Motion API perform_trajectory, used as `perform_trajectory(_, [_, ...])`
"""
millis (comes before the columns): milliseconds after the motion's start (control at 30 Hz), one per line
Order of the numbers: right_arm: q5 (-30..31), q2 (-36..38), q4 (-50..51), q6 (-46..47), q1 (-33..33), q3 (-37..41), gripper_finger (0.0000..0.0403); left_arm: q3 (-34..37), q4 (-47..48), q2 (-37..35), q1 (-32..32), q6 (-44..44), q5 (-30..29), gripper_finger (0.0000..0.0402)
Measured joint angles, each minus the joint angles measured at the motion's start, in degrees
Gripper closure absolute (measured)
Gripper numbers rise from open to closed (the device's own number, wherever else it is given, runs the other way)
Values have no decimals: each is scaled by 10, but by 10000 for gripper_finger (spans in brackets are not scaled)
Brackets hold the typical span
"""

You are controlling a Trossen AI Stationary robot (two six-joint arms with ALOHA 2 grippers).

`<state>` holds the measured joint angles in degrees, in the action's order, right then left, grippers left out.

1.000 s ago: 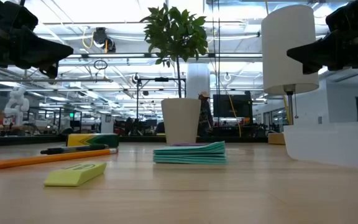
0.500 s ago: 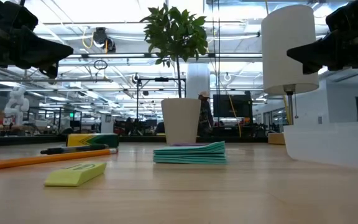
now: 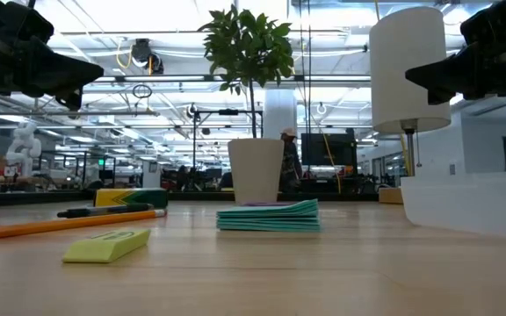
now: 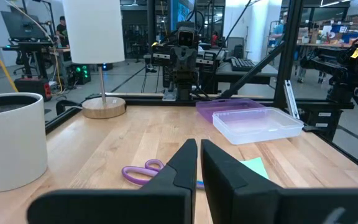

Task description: Pack school essentials

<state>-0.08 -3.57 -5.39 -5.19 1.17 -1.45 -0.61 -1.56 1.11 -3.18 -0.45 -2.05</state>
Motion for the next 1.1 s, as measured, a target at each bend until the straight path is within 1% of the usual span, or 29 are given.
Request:
perform_trajectory(100, [0,0,0,0,0,0,403,0,0,0,0,11,-2,376])
perform_trajectory(233, [0,0,0,0,0,0,403,0,-3,0,0,66,-37,376])
perform_trajectory(333, [0,0,0,0,0,0,403,0,-5,0,0,69,-40,376])
perform_trajectory(433, [0,0,0,0,0,0,403,0,-5,0,0,52,-40,376])
perform_trajectory(567, [48,0,0,-5,0,0,403,0,-7,0,2,60,-54,376])
perform_trajectory(767, [60,0,0,-1,0,0,403,0,-17,0,2,65,-76,376])
perform_trajectory(867, [60,0,0,0,0,0,403,0,-38,0,2,39,-86,376])
perform_trajectory(933, [60,0,0,0,0,0,403,0,-57,0,2,0,-92,376])
perform_trajectory(1000, [60,0,0,0,0,0,403,0,-64,0,2,-38,-110,376])
perform_trajectory(1100, [60,0,0,0,0,0,403,-15,-62,0,2,-44,-113,376])
